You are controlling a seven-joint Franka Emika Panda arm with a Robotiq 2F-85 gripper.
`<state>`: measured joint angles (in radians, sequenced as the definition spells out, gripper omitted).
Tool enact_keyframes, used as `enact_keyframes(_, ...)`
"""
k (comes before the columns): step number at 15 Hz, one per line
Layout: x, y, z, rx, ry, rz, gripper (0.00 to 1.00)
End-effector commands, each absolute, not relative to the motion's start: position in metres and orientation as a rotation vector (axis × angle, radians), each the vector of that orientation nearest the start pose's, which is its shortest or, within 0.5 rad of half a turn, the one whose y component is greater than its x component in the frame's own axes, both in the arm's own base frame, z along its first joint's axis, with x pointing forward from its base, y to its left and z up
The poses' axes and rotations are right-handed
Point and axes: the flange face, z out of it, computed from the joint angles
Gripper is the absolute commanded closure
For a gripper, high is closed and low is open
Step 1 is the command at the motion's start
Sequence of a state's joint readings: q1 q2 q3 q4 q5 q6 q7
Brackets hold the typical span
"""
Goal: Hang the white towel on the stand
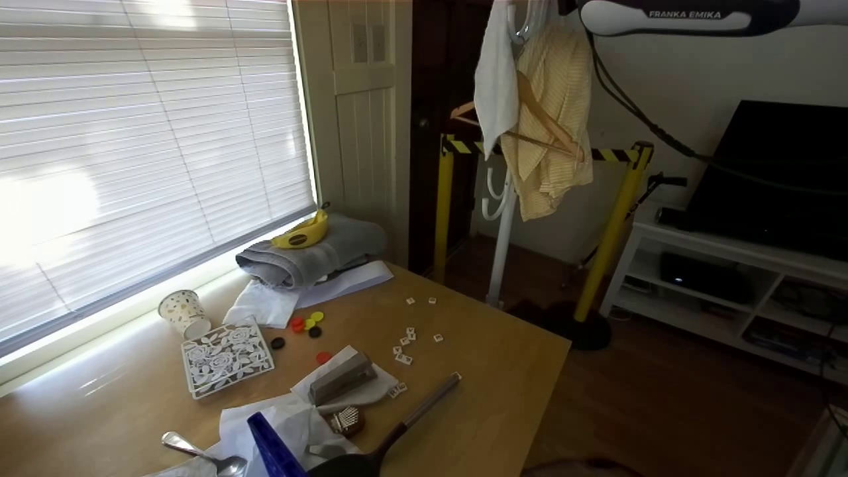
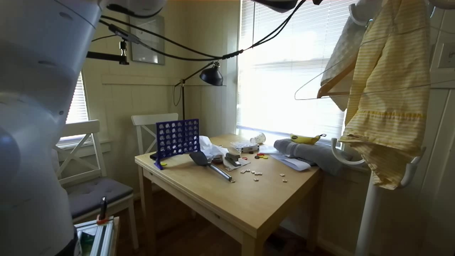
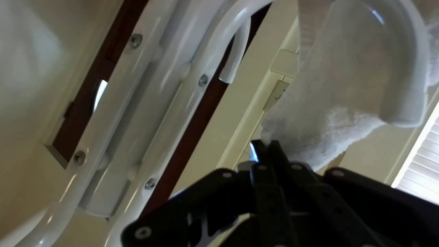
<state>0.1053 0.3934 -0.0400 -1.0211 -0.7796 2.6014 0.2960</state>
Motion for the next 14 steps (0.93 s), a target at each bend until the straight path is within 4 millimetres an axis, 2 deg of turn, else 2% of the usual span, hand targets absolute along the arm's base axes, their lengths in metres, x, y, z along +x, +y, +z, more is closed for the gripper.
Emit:
enact_keyframes(1, 0.694, 0.073, 0.782, 2.053, 0.072, 1.563, 0.99)
enact_keyframes(4, 0.679, 0.072, 0.791, 2.038, 0.041, 1.573, 0.99)
enact_keyframes(6, 0.66, 0.066, 0.795, 2.034, 0.072, 1.557, 0.99)
enact_keyframes(10, 0.63, 0.045, 0.791, 2.037, 0.068, 1.481, 0.99)
enact_keyframes(14, 0.597, 0.037, 0.778, 2.063, 0.124, 1.407, 0.99)
